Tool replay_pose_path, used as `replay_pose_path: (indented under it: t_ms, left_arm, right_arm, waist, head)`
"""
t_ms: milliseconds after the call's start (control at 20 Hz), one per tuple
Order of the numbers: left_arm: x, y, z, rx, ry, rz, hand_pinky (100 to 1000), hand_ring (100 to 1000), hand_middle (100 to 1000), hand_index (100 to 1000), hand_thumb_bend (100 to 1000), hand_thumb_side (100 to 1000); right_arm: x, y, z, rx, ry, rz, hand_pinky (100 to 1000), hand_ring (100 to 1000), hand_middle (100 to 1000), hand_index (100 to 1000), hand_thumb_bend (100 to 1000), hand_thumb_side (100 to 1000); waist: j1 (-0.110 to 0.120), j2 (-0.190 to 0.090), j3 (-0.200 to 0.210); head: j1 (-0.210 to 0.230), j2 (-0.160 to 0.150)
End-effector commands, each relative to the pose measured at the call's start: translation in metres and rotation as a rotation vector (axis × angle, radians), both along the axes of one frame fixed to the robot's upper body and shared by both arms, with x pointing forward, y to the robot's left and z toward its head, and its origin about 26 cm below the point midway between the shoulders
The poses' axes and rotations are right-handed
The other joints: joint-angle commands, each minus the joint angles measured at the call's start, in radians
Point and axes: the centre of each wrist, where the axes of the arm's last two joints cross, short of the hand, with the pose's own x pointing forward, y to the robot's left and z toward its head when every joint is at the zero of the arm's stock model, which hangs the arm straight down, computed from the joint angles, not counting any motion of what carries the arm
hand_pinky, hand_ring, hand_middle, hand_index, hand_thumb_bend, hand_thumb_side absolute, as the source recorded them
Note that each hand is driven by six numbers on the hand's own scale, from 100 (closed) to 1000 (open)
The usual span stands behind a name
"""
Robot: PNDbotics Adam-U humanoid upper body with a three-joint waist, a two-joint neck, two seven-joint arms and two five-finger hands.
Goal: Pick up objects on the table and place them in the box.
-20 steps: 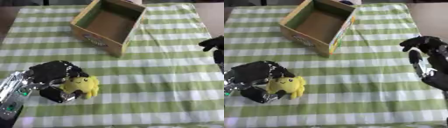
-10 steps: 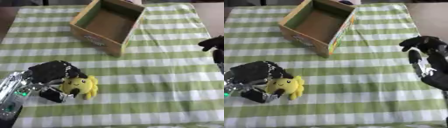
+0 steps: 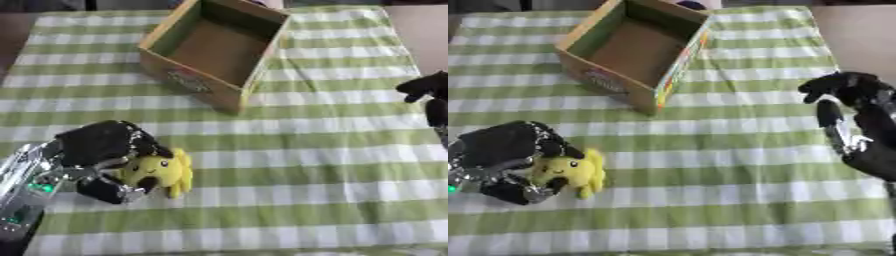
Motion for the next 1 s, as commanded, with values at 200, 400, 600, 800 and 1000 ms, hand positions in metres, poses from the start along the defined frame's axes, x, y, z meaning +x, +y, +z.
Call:
replay_pose_path:
  t_ms: [200, 400, 600, 800, 1000]
  left_arm:
    - [-0.002, -0.001, 0.022, -0.061, -0.071, -0.048, 475, 328, 254, 696, 100, 251]
    - [-0.005, -0.003, 0.039, -0.092, -0.098, -0.1, 462, 306, 227, 680, 100, 248]
    - [-0.007, -0.003, 0.059, -0.113, -0.111, -0.142, 459, 304, 222, 677, 100, 246]
    - [-0.004, 0.0, 0.081, -0.139, -0.123, -0.168, 458, 303, 220, 676, 100, 245]
    - [0.005, 0.001, 0.103, -0.169, -0.139, -0.184, 456, 305, 219, 682, 100, 244]
  right_arm:
    - [0.0, -0.003, 0.006, -0.007, -0.018, -0.002, 779, 729, 538, 737, 100, 526]
    - [0.0, -0.003, 0.006, -0.01, -0.018, -0.001, 779, 729, 538, 737, 100, 526]
    - [0.0, -0.003, 0.006, -0.011, -0.018, 0.0, 779, 729, 538, 737, 100, 526]
    - [0.0, -0.003, 0.005, -0.013, -0.016, 0.002, 779, 729, 538, 737, 100, 526]
    - [0.001, -0.002, 0.005, -0.014, -0.013, 0.006, 780, 729, 538, 737, 100, 527]
  waist:
    - [0.001, -0.012, -0.002]
    - [0.004, -0.013, -0.004]
    - [0.008, -0.014, -0.009]
    - [0.012, -0.014, -0.015]
    - [0.015, -0.015, -0.023]
  head:
    - [-0.002, 0.004]
    - [-0.002, 0.004]
    - [-0.006, 0.002]
    - [-0.009, -0.001]
    - [-0.012, -0.003]
